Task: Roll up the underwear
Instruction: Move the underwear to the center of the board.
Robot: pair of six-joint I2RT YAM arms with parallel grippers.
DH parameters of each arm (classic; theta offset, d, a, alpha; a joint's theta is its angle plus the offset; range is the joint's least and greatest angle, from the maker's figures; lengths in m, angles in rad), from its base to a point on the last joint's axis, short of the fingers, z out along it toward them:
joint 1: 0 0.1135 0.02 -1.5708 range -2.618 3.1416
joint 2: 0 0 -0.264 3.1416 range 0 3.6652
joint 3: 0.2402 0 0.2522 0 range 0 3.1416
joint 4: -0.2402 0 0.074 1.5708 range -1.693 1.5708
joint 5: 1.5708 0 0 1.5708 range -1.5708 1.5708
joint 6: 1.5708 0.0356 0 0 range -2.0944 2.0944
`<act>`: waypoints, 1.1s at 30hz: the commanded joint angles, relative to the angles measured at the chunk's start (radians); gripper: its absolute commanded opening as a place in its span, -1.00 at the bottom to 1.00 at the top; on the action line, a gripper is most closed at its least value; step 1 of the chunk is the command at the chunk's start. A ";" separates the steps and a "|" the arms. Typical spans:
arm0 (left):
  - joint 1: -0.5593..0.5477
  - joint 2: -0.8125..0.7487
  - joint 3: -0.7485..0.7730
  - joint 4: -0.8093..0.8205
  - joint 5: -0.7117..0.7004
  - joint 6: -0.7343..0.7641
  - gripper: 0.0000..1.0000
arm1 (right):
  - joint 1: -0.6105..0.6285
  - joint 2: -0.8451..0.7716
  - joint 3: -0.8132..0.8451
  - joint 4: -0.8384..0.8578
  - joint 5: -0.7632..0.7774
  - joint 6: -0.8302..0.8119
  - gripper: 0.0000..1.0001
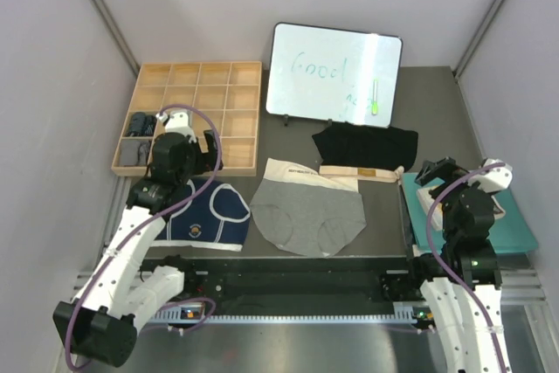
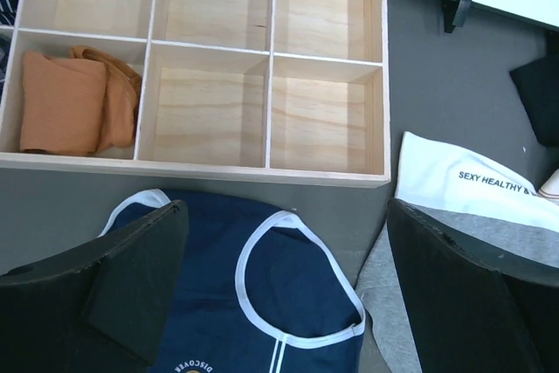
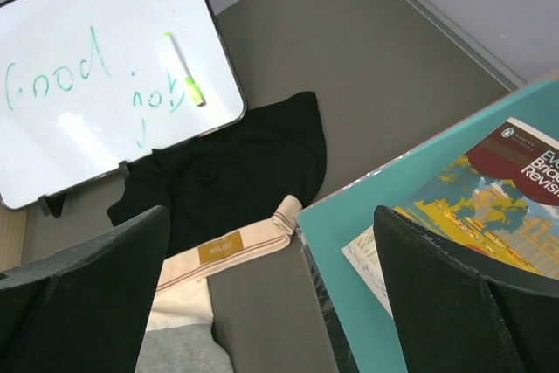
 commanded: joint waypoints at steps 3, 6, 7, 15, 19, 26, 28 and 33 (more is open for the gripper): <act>-0.001 -0.028 0.029 0.023 -0.052 -0.008 0.98 | 0.001 0.017 0.027 0.020 -0.013 -0.029 0.98; -0.001 -0.042 0.018 0.028 0.006 0.010 0.98 | 0.001 0.046 0.024 0.046 -0.068 -0.043 0.97; -0.003 -0.046 0.015 0.039 0.031 0.021 0.98 | 0.002 0.076 0.022 0.056 -0.097 -0.047 0.92; -0.024 0.064 0.039 -0.003 0.117 0.047 0.81 | 0.126 0.322 -0.004 0.152 -0.330 0.031 0.64; -0.115 0.101 0.053 -0.024 0.056 -0.023 0.74 | 0.383 0.395 -0.028 0.131 -0.217 0.091 0.63; -0.271 0.202 -0.045 0.071 0.044 -0.190 0.68 | 0.626 0.495 -0.113 0.172 -0.161 0.227 0.54; -0.271 0.230 -0.072 0.144 0.066 -0.215 0.63 | 0.663 0.524 -0.111 0.180 -0.146 0.250 0.52; -0.273 0.305 -0.129 0.249 0.121 -0.238 0.53 | 0.711 0.592 -0.091 0.079 -0.074 0.327 0.46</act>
